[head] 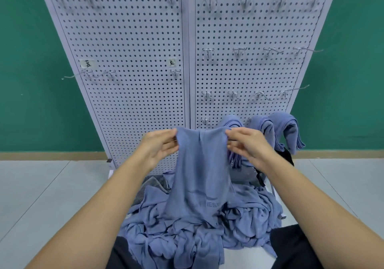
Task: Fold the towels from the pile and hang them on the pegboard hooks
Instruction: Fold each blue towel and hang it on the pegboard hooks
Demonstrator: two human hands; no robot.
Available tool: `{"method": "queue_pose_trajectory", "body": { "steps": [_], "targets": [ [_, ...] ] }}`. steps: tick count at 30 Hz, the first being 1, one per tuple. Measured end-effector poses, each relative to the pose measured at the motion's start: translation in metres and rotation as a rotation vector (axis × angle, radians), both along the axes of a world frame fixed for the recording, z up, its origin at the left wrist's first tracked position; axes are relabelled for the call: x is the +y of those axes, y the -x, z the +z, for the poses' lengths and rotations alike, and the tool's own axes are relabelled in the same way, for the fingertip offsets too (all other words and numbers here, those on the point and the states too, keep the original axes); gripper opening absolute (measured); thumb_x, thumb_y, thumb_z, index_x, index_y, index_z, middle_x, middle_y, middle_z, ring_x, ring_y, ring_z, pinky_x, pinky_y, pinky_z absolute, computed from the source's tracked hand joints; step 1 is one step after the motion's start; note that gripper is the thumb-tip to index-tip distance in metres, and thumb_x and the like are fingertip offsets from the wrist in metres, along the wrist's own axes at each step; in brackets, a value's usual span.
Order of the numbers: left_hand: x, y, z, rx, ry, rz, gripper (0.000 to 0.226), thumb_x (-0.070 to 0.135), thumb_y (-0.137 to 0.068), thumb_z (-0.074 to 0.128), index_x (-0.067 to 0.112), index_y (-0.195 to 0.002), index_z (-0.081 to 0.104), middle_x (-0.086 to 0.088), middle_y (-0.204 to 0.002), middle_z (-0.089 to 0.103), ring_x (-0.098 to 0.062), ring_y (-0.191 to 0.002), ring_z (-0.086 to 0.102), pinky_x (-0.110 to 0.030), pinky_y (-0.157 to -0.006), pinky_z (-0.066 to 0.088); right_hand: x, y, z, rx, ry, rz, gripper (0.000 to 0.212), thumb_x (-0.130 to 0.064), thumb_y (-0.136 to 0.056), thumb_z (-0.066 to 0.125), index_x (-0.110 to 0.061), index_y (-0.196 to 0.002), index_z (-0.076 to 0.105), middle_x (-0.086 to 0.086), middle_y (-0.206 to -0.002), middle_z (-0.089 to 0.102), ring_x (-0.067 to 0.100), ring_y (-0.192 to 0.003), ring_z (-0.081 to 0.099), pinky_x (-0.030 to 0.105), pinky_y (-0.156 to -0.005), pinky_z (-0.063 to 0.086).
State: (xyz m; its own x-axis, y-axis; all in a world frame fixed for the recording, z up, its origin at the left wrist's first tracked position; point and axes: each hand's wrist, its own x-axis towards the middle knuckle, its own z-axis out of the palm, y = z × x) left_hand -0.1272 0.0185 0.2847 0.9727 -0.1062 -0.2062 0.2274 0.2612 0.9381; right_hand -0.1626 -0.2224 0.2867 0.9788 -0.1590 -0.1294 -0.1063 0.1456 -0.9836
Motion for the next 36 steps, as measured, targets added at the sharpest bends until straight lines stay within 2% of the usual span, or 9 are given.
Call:
{"method": "queue_pose_trajectory", "body": {
  "steps": [9,14,20,24,28,30,32,34,36],
  "targets": [
    [-0.051,0.02,-0.005,-0.205,-0.3,-0.051,0.017,0.018,-0.089,0.066,0.006,-0.098,0.073,-0.007,-0.087,0.075,-0.02,-0.088,0.071,-0.034,-0.085,0.057,0.048,0.014,-0.001,-0.132,0.169,0.007,0.008,-0.01,-0.086,0.07,-0.009,-0.084,0.062,0.001,-0.066,0.061,0.007,-0.055,0.059,0.019,-0.062,0.056],
    [-0.052,0.023,-0.006,-0.247,-0.33,-0.134,0.02,0.028,-0.084,0.07,0.012,-0.096,0.074,-0.002,-0.093,0.074,-0.007,-0.083,0.067,-0.017,-0.07,0.053,0.043,0.016,-0.003,-0.162,0.164,0.071,0.01,-0.008,-0.092,0.06,-0.005,-0.093,0.069,0.005,-0.077,0.069,0.006,-0.064,0.066,0.017,-0.066,0.055],
    [-0.048,0.02,-0.007,-0.243,-0.31,-0.163,0.011,0.015,-0.09,0.063,0.018,-0.081,0.069,0.016,-0.058,0.061,-0.003,-0.062,0.053,-0.02,-0.07,0.047,0.03,0.017,0.0,-0.16,0.038,0.257,0.024,0.004,-0.095,0.047,-0.006,-0.102,0.068,0.008,-0.092,0.071,0.013,-0.083,0.066,0.022,-0.083,0.056],
    [-0.045,0.019,-0.003,-0.287,-0.303,-0.231,0.02,0.012,-0.094,0.053,0.018,-0.085,0.069,0.006,-0.072,0.061,-0.009,-0.071,0.053,-0.023,-0.074,0.046,0.01,0.008,0.001,-0.311,0.49,0.177,0.027,-0.008,-0.088,0.066,-0.024,-0.109,0.065,-0.006,-0.109,0.063,0.008,-0.101,0.056,0.024,-0.093,0.046],
    [-0.044,0.02,-0.001,-0.34,-0.32,-0.376,0.024,0.009,-0.097,0.044,0.016,-0.093,0.067,0.002,-0.087,0.068,-0.01,-0.082,0.061,-0.023,-0.078,0.046,0.003,0.002,-0.003,-0.338,0.846,0.331,0.046,-0.037,-0.076,0.078,-0.043,-0.116,0.055,-0.015,-0.139,0.042,0.007,-0.132,0.03,0.028,-0.108,0.025],
    [-0.044,0.02,-0.001,-0.342,-0.317,-0.386,0.026,0.007,-0.097,0.042,0.016,-0.093,0.066,0.0,-0.09,0.068,-0.01,-0.083,0.06,-0.023,-0.078,0.047,0.004,-0.003,-0.007,-0.32,0.903,0.37,0.031,-0.039,-0.074,0.079,-0.043,-0.097,0.06,-0.016,-0.132,0.049,0.008,-0.126,0.035,0.03,-0.107,0.028],
    [-0.042,0.017,-0.003,-0.33,-0.321,-0.352,0.025,0.008,-0.098,0.042,0.016,-0.093,0.065,0.001,-0.088,0.067,-0.009,-0.081,0.06,-0.023,-0.078,0.048,0.004,-0.006,-0.006,-0.322,0.878,0.372,0.016,-0.037,-0.077,0.077,-0.03,-0.078,0.063,-0.009,-0.101,0.066,0.011,-0.095,0.054,0.033,-0.091,0.042],
    [-0.038,0.014,-0.005,-0.318,-0.358,-0.313,0.022,0.011,-0.098,0.044,0.015,-0.098,0.065,0.0,-0.089,0.067,-0.01,-0.082,0.06,-0.025,-0.079,0.049,0.003,-0.008,-0.005,-0.334,0.855,0.368,0.024,-0.034,-0.081,0.074,-0.013,-0.077,0.062,0.001,-0.075,0.061,0.012,-0.071,0.051,0.032,-0.072,0.042],
    [-0.036,0.011,-0.009,-0.319,-0.412,-0.273,0.017,0.013,-0.098,0.048,0.015,-0.1,0.065,0.0,-0.09,0.068,-0.009,-0.081,0.061,-0.024,-0.079,0.05,0.005,-0.01,-0.001,-0.362,0.942,0.334,0.027,-0.035,-0.084,0.07,-0.01,-0.08,0.062,0.003,-0.069,0.057,0.01,-0.065,0.047,0.03,-0.065,0.038]
  ]
}}
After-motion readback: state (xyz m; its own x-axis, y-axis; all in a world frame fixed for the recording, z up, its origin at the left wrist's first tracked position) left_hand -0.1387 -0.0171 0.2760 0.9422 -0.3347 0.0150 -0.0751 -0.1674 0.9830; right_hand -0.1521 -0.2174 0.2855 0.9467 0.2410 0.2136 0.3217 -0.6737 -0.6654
